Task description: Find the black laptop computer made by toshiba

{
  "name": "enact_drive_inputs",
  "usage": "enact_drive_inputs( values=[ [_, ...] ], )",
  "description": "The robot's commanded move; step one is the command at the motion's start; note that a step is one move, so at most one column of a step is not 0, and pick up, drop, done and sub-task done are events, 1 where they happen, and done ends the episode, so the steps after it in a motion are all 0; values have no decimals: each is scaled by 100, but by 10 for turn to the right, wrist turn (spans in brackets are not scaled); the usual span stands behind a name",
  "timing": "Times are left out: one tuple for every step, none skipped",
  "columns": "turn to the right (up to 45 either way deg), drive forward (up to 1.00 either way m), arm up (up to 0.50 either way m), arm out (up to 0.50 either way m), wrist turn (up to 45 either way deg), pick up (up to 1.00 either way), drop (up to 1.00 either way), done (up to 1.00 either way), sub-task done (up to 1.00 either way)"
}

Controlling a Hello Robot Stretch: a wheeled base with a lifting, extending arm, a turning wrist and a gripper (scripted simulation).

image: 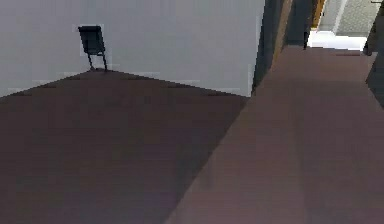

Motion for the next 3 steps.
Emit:
enact_drive_inputs(
  values=[
    [0,30,0,0,0,0,0,0,0],
    [270,0,0,0,0,0,0,0,0],
    [0,70,0,0,0,0,0,0,0]
  ],
)
